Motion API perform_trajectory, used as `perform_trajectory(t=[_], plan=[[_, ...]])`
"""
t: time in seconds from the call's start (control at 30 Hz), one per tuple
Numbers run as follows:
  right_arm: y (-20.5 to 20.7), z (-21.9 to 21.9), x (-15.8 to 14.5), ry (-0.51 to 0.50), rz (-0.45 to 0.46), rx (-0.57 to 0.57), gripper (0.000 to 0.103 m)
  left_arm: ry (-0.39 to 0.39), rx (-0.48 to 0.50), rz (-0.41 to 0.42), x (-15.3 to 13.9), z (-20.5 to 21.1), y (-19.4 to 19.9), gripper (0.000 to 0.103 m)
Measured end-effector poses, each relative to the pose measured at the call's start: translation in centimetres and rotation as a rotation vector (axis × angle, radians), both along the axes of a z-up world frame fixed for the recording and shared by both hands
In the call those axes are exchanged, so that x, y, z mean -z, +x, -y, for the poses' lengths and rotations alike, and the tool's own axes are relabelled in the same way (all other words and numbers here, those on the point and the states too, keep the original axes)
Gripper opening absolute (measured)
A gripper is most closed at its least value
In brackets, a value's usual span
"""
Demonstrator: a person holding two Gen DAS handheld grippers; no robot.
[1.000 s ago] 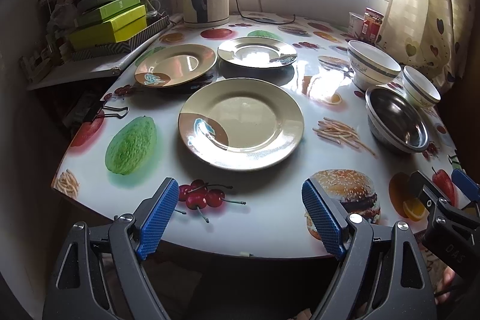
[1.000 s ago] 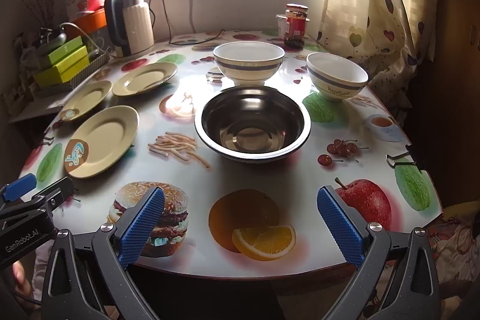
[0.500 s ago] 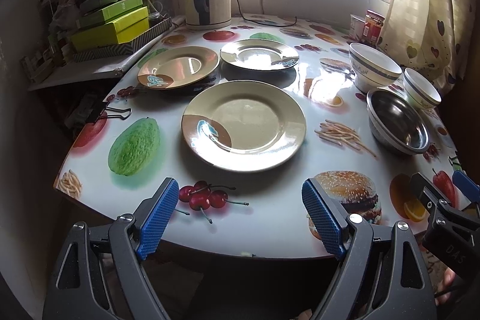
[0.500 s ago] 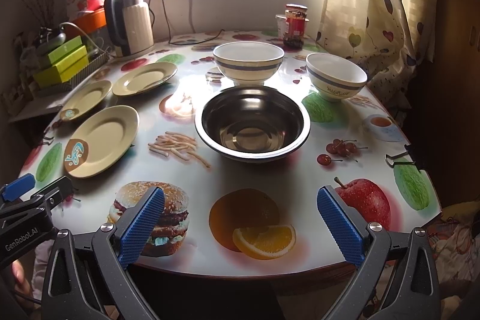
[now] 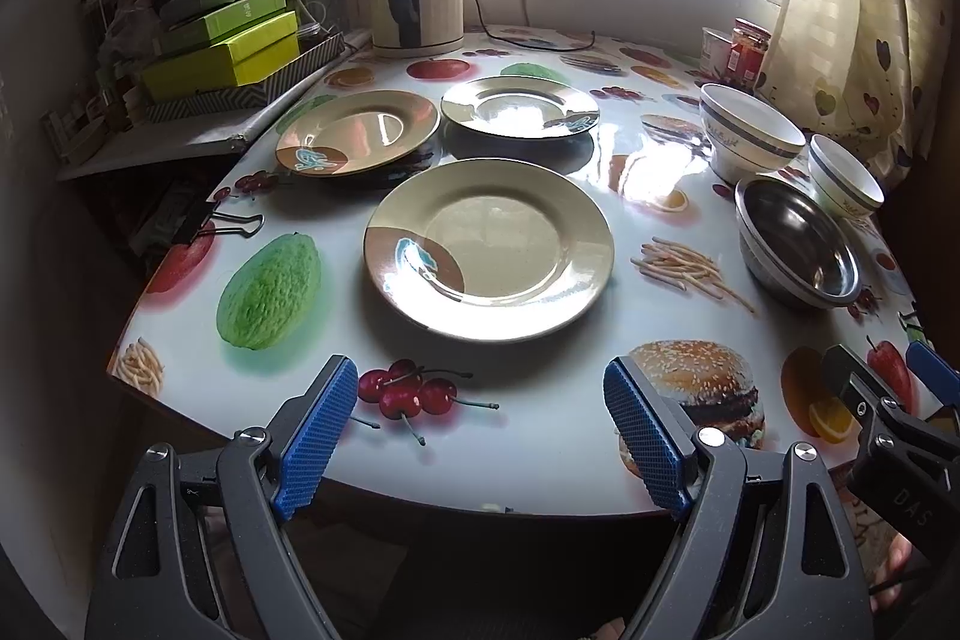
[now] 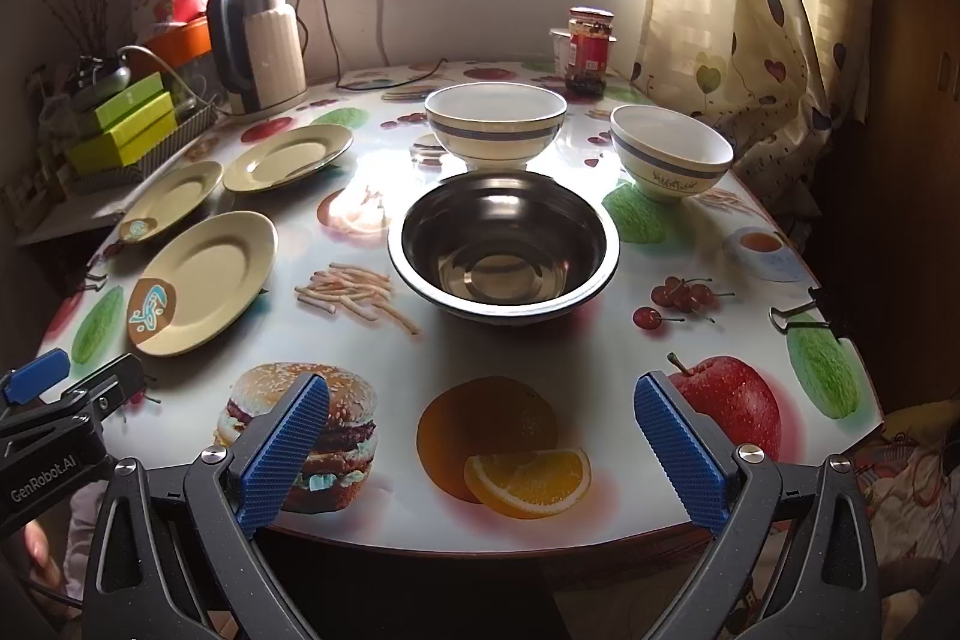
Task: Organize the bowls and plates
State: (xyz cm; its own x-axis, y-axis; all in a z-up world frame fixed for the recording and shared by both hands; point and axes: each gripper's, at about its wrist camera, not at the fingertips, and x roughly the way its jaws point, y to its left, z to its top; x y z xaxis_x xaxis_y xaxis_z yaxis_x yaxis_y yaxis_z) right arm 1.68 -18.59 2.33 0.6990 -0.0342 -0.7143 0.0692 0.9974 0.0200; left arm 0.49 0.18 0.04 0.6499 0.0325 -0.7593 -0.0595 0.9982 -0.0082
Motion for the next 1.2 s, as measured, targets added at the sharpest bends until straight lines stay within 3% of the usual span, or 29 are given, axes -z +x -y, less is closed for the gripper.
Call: perform_trajectory(t=[1.2], plan=[[0.06,0.10,-0.04,0.000,0.001,0.001,0.103,0.000,-0.002,-0.001,0.10,-0.11,0.30,0.085]])
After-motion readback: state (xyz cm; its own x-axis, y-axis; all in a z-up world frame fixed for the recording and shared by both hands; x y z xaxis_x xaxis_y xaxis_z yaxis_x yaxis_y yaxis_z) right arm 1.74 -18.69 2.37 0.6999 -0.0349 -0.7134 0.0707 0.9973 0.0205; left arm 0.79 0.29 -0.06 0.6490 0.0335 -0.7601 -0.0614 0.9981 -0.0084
